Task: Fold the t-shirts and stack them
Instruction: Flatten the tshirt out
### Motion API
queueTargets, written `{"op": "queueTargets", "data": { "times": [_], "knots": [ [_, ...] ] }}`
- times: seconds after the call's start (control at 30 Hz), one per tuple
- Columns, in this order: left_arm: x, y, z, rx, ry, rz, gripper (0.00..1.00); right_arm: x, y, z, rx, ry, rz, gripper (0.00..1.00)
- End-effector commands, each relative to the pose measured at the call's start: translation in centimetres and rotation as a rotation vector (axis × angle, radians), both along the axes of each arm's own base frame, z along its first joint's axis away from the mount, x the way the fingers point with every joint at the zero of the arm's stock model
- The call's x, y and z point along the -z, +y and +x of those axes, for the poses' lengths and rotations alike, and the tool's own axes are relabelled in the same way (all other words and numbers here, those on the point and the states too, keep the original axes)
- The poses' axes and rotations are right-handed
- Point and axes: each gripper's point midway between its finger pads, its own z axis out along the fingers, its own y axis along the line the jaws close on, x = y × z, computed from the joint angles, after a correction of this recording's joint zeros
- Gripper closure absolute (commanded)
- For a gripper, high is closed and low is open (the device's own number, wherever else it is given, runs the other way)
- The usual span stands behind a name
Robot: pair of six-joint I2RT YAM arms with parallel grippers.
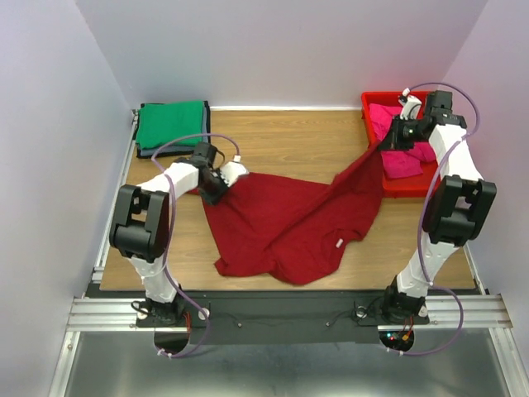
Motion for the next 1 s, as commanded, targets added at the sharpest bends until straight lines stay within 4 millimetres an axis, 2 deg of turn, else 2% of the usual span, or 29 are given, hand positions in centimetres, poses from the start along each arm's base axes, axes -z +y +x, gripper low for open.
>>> {"op": "queueTargets", "data": {
  "times": [0.0,0.03,0.07,0.17,0.2,0.27,0.33,0.37,0.43,0.53,0.7,0.83,0.97],
  "knots": [
    [-4.4,-1.0,-0.3,0.119,-0.016,-0.107,0.57,-2.5,0.6,1.8,0.002,-0.083,-0.009,0.99],
    [-6.2,-1.5,-0.9,0.171,-0.049,-0.14,0.48,-2.4,0.8,1.7,-0.001,-0.081,-0.007,1.0],
    [-6.9,-1.8,-1.6,0.198,-0.044,-0.163,0.43,-2.3,1.1,1.6,-0.005,-0.076,-0.003,0.99],
    [-8.2,-1.8,-4.2,0.283,-0.023,-0.177,0.41,-1.7,1.8,1.1,-0.02,-0.06,-0.005,0.99],
    [-7.8,-1.4,-5.9,0.306,0.024,-0.169,0.46,-1.3,2.0,0.9,-0.024,-0.05,-0.002,0.99],
    [-8.0,-1.0,-7.8,0.352,0.036,-0.157,0.54,-1.0,2.3,0.7,-0.028,-0.041,0.0,0.99],
    [-6.6,-0.3,-10.5,0.403,0.086,-0.121,0.64,-0.9,2.6,0.3,-0.032,-0.033,0.002,0.99],
    [-6.7,-0.3,-11.4,0.433,0.071,-0.111,0.66,-0.9,2.7,0.3,-0.036,-0.035,0.003,0.99],
    [-5.7,0.1,-13.6,0.483,0.081,-0.084,0.66,-0.9,2.8,0.1,-0.036,-0.035,0.002,0.99],
    [-4.7,-0.3,-15.8,0.555,0.08,-0.08,0.63,-0.8,2.8,0.0,-0.035,-0.032,-0.001,0.99],
    [-4.6,-1.8,-17.5,0.668,-0.002,-0.137,0.62,-0.4,2.8,-0.3,-0.034,-0.018,-0.002,0.99],
    [-4.0,-2.3,-17.3,0.714,-0.082,-0.102,0.59,-0.3,2.8,-0.4,-0.034,-0.017,-0.004,0.99],
    [-3.4,-2.3,-17.4,0.74,-0.088,-0.086,0.55,-0.1,2.8,-0.4,-0.038,-0.013,-0.004,0.99]
  ]
}}
